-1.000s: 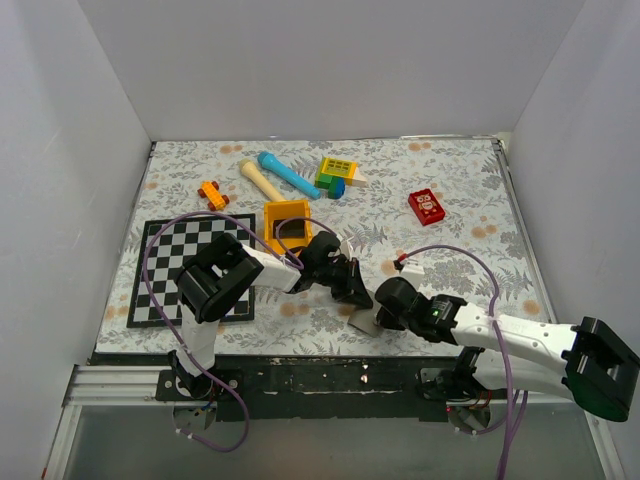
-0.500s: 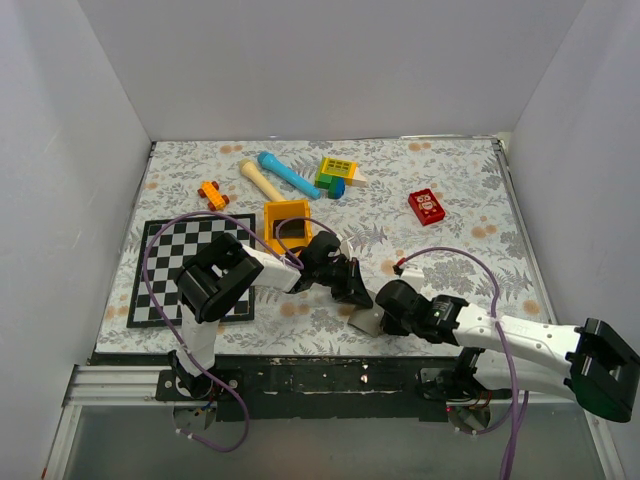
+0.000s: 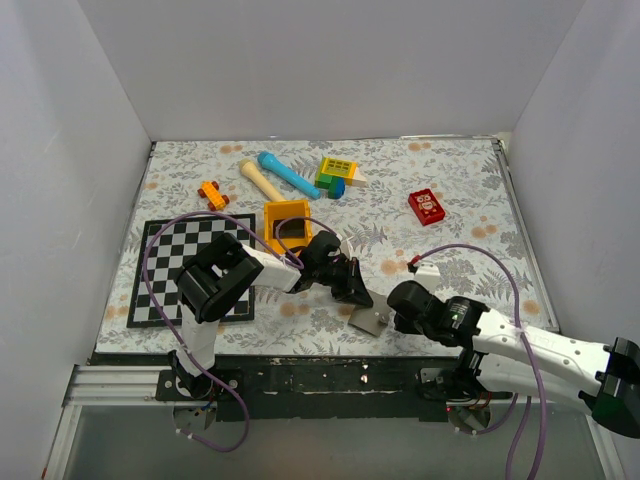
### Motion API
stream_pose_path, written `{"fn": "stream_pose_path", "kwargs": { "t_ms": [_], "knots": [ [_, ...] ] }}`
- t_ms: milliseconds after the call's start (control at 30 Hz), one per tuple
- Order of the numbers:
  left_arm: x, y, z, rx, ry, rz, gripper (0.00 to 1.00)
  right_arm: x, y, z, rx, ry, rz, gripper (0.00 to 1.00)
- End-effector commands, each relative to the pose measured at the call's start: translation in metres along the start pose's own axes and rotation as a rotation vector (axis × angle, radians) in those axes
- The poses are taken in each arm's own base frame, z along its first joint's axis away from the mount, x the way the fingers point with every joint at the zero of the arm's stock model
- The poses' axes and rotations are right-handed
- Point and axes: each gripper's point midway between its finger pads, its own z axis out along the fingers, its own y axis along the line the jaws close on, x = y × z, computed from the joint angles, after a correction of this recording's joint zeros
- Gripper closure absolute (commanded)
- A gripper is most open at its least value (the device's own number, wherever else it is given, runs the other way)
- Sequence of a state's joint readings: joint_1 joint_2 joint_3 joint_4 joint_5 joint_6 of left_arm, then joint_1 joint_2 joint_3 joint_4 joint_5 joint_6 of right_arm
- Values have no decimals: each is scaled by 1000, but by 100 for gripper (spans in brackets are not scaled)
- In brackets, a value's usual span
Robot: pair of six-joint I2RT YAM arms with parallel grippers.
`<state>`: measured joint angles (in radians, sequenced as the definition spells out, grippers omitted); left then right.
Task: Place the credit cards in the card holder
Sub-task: Close the card holder at the center of the board.
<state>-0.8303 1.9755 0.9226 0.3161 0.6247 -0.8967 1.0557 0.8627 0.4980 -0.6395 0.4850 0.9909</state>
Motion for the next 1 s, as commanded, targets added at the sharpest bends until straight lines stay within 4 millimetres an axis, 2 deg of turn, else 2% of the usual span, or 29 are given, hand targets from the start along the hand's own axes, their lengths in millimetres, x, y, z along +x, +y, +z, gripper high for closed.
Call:
{"fn": "stream_pose_path", "kwargs": {
  "t_ms": [0,200,333,700,967],
  "knots": [
    [-6,60,3,-207,-66,-28,100,-6,3,-1,-6,-21,-7,73],
    [-7,59,2,-208,-68,-28,100,-10,34,1,-131,-12,-57,74],
    [-6,60,2,-211,-66,-28,100,-10,46,5,-174,8,-80,75],
    [-5,62,4,-210,-62,-33,100,-4,43,19,-174,32,-58,76],
    [-4,63,3,-212,-61,-31,100,-9,47,26,-196,31,-44,78]
  ]
}}
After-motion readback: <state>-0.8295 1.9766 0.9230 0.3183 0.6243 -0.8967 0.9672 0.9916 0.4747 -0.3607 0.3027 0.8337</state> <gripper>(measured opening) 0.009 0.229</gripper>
